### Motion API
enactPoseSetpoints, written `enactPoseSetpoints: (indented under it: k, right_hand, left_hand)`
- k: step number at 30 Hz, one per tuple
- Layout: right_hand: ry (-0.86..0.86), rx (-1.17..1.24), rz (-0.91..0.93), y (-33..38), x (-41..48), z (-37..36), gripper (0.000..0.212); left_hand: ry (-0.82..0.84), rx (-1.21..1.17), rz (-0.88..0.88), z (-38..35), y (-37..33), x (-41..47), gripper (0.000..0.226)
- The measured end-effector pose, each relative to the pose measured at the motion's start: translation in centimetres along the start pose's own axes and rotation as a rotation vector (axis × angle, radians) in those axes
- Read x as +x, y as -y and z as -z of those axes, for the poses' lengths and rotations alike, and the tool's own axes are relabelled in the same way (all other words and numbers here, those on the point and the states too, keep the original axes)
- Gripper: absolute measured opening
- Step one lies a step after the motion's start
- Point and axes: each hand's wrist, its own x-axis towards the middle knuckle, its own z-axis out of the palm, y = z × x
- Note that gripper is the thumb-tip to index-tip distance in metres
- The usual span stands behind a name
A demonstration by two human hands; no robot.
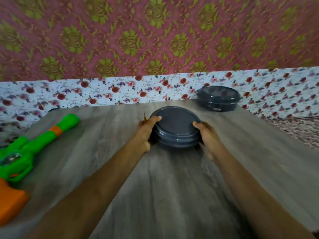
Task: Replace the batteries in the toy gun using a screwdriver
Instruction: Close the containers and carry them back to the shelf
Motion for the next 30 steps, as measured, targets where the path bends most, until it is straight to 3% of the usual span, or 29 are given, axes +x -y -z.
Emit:
enactPoseSetpoints:
  k: [4,11,16,22,30]
  right_hand:
    - [0.016,-0.003,0.037,0.8,3.3,-2.2,0.019]
    - [0.075,-0.043,-0.024,5.7,3.5,-2.5,0.026]
    - [-0.037,0.024,-0.184,10.6,1.8,-0.5,0.051]
    - [-0.138,-0.013,-0.286,13.5,1.4,3.6,0.049]
    - [-0.281,0.068,-0.433,11.9,8.9,7.1,0.05]
  left_hand:
    - [0.001,-0.014,0.04,1.3,-1.6,3.5,0.062]
    - [-0.064,-0.068,0.114,0.1,-5.1,2.2,0.057]
    - [-0.138,-0.076,0.153,-2.1,-9.6,-1.0,0.055]
    - [-0.199,-0.101,0.199,-5.5,-11.3,-2.4,0.054]
    - [-0.293,-0.062,0.172,-10.1,-10.9,1.2,0.053]
